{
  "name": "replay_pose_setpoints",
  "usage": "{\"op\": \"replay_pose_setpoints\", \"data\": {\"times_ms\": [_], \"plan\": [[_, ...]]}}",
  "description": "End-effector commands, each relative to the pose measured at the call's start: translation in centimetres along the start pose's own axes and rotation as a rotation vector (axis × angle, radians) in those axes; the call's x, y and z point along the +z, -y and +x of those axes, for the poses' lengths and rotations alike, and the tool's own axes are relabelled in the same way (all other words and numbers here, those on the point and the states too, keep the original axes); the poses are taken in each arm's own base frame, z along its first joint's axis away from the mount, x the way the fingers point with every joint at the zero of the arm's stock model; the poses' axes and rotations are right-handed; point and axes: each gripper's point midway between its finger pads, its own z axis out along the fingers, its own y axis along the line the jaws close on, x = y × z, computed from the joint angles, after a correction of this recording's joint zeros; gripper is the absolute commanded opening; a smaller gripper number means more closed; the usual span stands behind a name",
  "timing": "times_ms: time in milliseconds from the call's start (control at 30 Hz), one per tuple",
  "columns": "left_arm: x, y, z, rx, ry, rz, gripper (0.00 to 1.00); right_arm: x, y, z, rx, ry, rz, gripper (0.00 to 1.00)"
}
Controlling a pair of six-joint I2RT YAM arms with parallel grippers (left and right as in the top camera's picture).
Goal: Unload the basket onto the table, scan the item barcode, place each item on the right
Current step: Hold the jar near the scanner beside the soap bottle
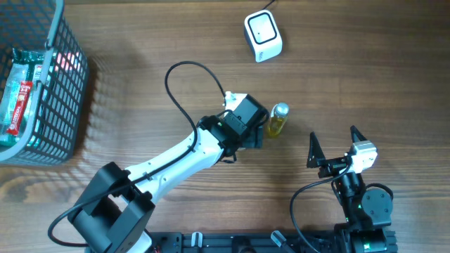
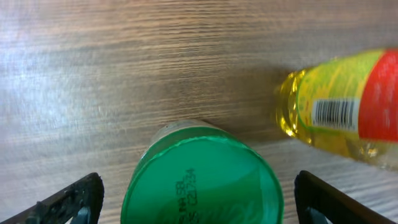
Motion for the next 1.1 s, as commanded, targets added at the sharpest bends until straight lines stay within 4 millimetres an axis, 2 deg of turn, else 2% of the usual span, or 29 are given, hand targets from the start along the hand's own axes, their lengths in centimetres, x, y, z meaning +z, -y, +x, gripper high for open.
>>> {"op": "replay_pose_setpoints", "data": {"times_ms": [0, 167, 300, 400, 600, 1067], "plan": [[-0.59, 0.36, -0.61, 0.207, 0.02, 0.017, 0.88, -0.02, 0.27, -0.11, 0.011, 0.006, 0.014, 1.0], [-0.54, 0.69, -0.28, 0.2, 0.005, 0.038, 0.66, -0.02, 0.27, -0.11, 0.011, 0.006, 0.014, 1.0], [-0.49, 0.85, -0.06, 0.14, -0.005, 0.048, 0.6, -0.02, 0.27, -0.1, 0.011, 0.006, 0.014, 1.0], [-0.48, 0.82, -0.05, 0.121, -0.006, 0.047, 0.52, -0.02, 0.27, -0.1, 0.011, 0.006, 0.014, 0.99], [-0.48, 0.78, 0.0, 0.069, -0.009, 0.045, 0.51, -0.02, 0.27, -0.11, 0.011, 0.006, 0.014, 1.0], [-0.42, 0.84, -0.07, 0.068, -0.006, 0.047, 0.5, -0.02, 0.27, -0.11, 0.011, 0.006, 0.014, 1.0]]}}
